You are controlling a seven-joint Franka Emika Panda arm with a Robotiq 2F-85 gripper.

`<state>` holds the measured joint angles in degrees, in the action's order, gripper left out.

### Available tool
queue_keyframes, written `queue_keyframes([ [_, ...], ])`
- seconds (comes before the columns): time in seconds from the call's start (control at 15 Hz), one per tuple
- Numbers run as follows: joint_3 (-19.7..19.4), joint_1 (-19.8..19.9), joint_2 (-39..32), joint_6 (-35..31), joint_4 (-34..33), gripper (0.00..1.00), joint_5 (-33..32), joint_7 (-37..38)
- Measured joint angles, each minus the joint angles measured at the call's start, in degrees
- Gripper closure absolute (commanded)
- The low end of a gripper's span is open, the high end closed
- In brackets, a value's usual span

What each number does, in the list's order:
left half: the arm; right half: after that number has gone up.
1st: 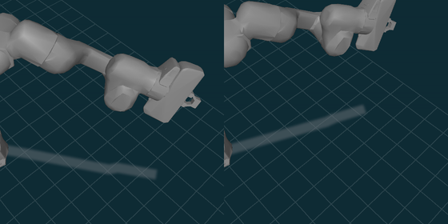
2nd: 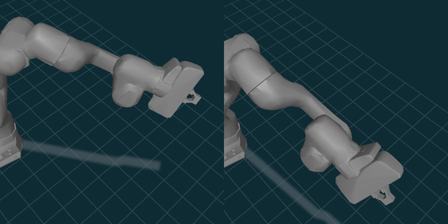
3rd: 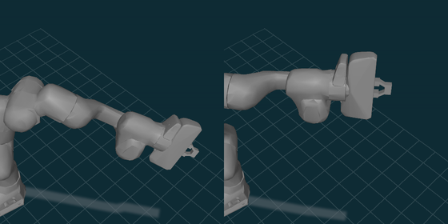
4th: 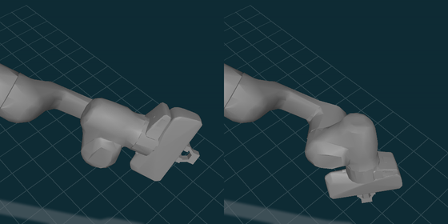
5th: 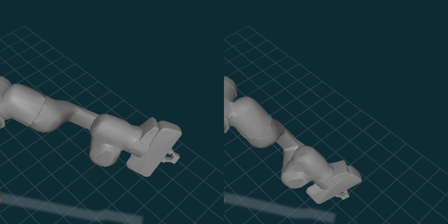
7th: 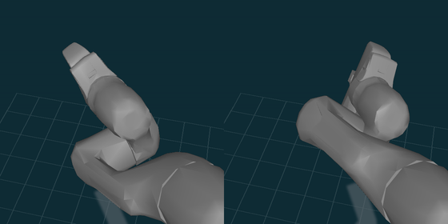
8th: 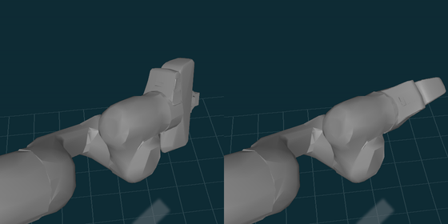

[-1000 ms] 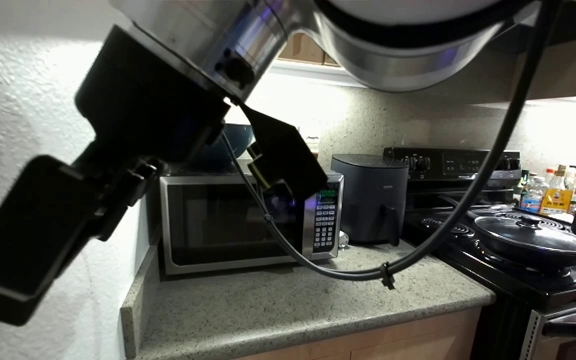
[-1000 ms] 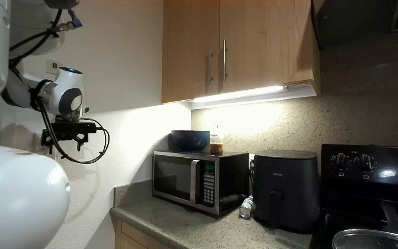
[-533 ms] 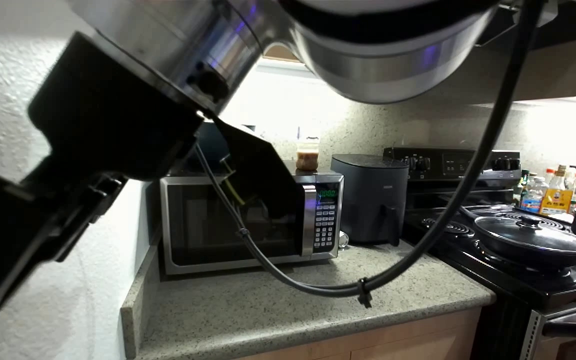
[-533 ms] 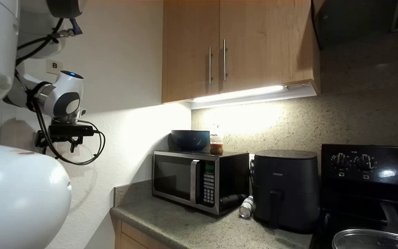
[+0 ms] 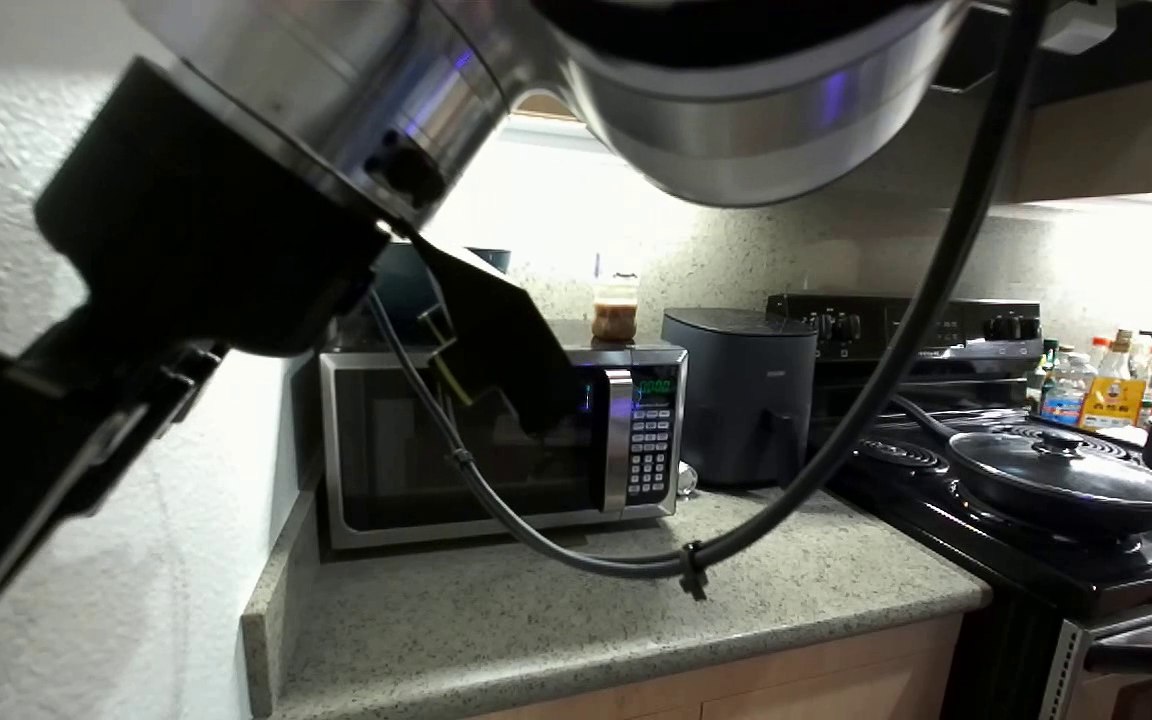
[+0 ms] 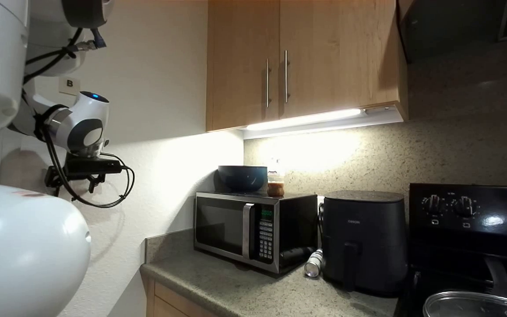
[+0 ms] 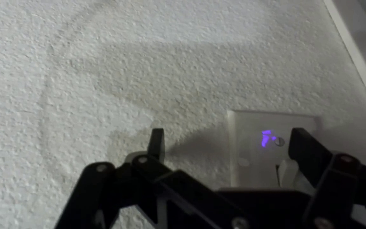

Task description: Switch off the light from the wall switch

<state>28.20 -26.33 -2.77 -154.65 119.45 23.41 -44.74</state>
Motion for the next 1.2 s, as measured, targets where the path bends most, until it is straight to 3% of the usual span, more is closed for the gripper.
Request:
queue_keyframes([
  [0.4, -0.1, 0.0, 0.0, 0.1, 0.0, 0.00, -0.2, 1.1],
  [0.8, -2.4, 1.1, -0.5, 4.5, 0.0, 0.00, -3.8, 10.0],
  [1.2, -2.9, 2.1, -2.3, 4.9, -0.2, 0.00, -3.8, 11.5],
])
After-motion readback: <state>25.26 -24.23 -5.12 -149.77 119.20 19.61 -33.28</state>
